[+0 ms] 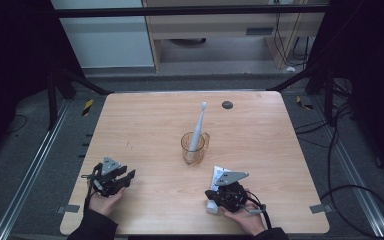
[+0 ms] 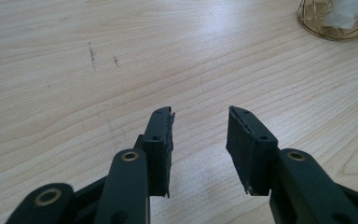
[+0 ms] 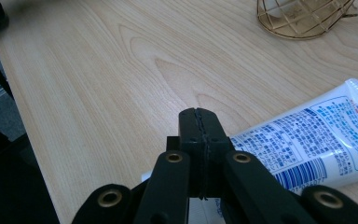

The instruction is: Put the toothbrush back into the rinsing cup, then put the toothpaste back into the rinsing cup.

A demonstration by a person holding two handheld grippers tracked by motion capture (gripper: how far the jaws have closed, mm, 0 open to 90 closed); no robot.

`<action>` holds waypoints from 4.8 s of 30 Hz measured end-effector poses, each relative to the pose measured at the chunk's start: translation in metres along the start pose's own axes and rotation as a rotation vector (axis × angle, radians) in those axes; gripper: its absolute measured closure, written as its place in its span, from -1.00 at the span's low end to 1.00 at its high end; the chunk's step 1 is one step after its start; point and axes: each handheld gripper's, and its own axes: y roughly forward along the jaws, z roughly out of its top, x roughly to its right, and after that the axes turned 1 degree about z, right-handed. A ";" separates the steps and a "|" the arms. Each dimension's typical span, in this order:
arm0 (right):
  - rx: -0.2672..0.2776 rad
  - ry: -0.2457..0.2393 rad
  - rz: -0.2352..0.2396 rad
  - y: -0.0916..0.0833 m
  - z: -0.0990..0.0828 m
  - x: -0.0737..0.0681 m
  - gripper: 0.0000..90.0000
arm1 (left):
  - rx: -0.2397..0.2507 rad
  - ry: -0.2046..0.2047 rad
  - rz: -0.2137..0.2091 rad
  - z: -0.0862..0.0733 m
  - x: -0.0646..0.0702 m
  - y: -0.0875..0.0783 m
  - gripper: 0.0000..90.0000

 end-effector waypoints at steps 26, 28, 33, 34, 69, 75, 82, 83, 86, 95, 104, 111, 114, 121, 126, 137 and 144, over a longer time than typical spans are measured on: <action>-0.027 0.010 -0.006 -0.018 -0.012 0.009 1.00 | -0.001 -0.001 0.003 0.000 -0.001 -0.001 0.34; -0.030 0.016 -0.007 -0.019 -0.013 0.010 1.00 | -0.002 -0.001 0.003 0.000 -0.001 -0.001 0.34; -0.034 0.017 -0.017 -0.023 -0.015 0.011 1.00 | -0.001 -0.001 0.005 0.000 -0.001 -0.001 0.34; -0.035 0.018 -0.017 -0.024 -0.016 0.012 1.00 | -0.002 -0.001 0.005 -0.001 -0.001 -0.001 0.34; -0.020 0.133 -0.235 -0.042 0.003 0.024 0.42 | -0.003 -0.011 0.006 0.000 -0.003 0.001 0.29; -0.058 0.149 -0.247 -0.035 0.006 0.023 0.23 | -0.009 -0.004 0.005 0.000 -0.003 0.002 0.28; -0.089 0.166 -0.237 -0.027 0.005 0.022 0.04 | -0.011 -0.006 0.003 0.000 -0.004 0.002 0.28; -0.095 0.166 -0.236 -0.026 0.005 0.022 0.02 | -0.011 -0.005 0.003 0.000 -0.004 0.002 0.28; -0.109 0.159 -0.235 -0.022 0.006 0.020 -0.01 | -0.012 -0.008 0.003 0.000 -0.003 0.002 0.28; -0.148 0.171 -0.233 -0.012 0.007 0.018 -0.08 | -0.015 -0.010 0.003 0.000 -0.004 0.003 0.28; -0.197 0.182 -0.228 -0.005 0.013 0.018 -0.08 | -0.020 -0.009 0.001 0.000 -0.004 0.003 0.27; -0.221 0.188 -0.226 -0.001 0.015 0.019 -0.08 | -0.021 -0.008 0.000 0.000 -0.004 0.003 0.27; -0.232 0.185 -0.224 0.000 0.015 0.019 -0.08 | -0.022 -0.009 0.000 0.000 -0.005 0.003 0.27; -0.242 0.189 -0.228 0.001 0.014 0.021 -0.08 | -0.019 -0.011 -0.001 0.000 -0.005 0.004 0.27; -0.247 0.198 -0.225 0.001 0.013 0.021 -0.08 | -0.023 -0.012 0.000 0.000 -0.005 0.004 0.27; -0.262 0.197 -0.224 0.002 0.011 0.022 -0.08 | -0.025 -0.006 0.001 0.000 -0.004 0.004 0.27; -0.278 0.199 -0.224 0.006 0.011 0.024 -0.07 | -0.025 -0.012 -0.001 -0.001 -0.005 0.005 0.27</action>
